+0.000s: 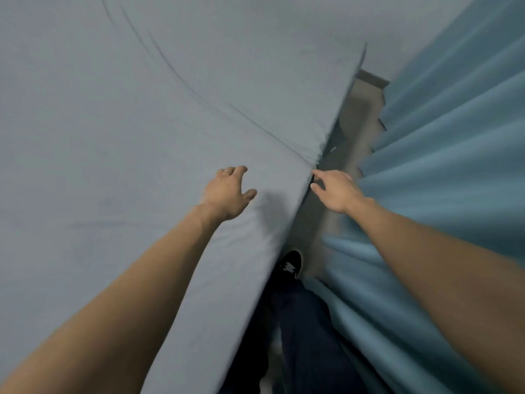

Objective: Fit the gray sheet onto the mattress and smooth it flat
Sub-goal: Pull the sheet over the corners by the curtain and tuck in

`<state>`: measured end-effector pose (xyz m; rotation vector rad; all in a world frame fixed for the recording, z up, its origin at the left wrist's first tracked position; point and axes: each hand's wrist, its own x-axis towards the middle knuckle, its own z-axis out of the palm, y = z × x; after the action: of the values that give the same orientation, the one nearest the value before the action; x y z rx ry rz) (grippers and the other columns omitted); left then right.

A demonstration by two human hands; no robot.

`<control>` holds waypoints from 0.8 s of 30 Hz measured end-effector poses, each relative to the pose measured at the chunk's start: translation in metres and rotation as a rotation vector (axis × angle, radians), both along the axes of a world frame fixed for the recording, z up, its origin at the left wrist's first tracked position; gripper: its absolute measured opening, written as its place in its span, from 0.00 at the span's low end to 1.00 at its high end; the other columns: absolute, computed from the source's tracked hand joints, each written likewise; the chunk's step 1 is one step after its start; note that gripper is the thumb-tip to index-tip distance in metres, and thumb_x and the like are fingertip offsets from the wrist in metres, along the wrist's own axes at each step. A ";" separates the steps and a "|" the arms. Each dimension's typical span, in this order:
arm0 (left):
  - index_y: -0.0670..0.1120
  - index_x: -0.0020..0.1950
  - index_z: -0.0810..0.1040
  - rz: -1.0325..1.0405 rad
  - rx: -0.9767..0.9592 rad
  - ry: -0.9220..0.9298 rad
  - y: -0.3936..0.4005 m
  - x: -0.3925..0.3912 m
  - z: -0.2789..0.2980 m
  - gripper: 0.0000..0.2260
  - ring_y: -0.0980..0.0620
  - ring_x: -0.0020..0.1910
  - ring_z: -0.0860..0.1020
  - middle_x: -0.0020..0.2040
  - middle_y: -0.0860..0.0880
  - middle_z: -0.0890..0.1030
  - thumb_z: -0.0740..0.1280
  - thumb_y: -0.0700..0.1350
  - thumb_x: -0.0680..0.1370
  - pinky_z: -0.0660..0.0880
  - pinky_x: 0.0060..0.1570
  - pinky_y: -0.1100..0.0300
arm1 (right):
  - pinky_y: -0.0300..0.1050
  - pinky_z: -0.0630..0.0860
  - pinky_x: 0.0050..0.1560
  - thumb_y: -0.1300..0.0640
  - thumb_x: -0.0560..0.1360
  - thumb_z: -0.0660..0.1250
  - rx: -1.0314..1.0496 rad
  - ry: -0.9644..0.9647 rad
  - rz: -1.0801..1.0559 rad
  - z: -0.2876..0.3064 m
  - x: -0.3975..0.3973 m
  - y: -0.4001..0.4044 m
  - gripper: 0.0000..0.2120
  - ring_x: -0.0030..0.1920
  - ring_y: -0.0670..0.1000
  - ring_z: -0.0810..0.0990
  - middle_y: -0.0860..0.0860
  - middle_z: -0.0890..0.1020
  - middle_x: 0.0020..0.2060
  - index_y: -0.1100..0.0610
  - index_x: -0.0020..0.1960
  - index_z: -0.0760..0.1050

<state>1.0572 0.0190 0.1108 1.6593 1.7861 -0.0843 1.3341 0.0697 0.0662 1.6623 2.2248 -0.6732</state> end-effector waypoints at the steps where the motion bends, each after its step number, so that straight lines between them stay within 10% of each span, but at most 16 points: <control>1: 0.46 0.76 0.62 -0.004 -0.005 0.000 0.003 0.001 0.000 0.28 0.44 0.74 0.61 0.74 0.44 0.66 0.64 0.55 0.79 0.67 0.68 0.48 | 0.53 0.71 0.63 0.50 0.80 0.59 -0.023 0.006 0.000 -0.005 0.001 0.011 0.19 0.63 0.60 0.75 0.57 0.79 0.61 0.57 0.68 0.71; 7: 0.50 0.78 0.57 -0.042 -0.103 0.035 0.067 0.021 -0.053 0.32 0.45 0.75 0.58 0.77 0.45 0.62 0.66 0.56 0.78 0.67 0.68 0.48 | 0.53 0.69 0.69 0.54 0.81 0.58 -0.001 0.026 -0.049 -0.076 0.022 0.117 0.22 0.71 0.58 0.68 0.54 0.66 0.74 0.54 0.74 0.65; 14: 0.57 0.79 0.44 -0.099 -0.029 0.232 0.183 0.094 -0.163 0.47 0.45 0.79 0.45 0.80 0.44 0.50 0.71 0.63 0.71 0.58 0.72 0.47 | 0.48 0.38 0.77 0.40 0.82 0.51 0.077 0.003 0.165 -0.186 0.058 0.240 0.31 0.80 0.50 0.42 0.49 0.45 0.80 0.48 0.80 0.47; 24: 0.60 0.78 0.43 -0.112 -0.090 0.238 0.186 0.117 -0.194 0.54 0.47 0.78 0.44 0.79 0.47 0.48 0.77 0.63 0.64 0.65 0.68 0.46 | 0.47 0.39 0.76 0.32 0.78 0.44 0.189 -0.003 0.317 -0.209 0.111 0.284 0.33 0.80 0.50 0.46 0.46 0.50 0.80 0.43 0.80 0.50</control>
<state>1.1745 0.2049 -0.0835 1.7418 1.8300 -0.4223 1.4454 0.3540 -0.1424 1.3374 2.5382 -0.3897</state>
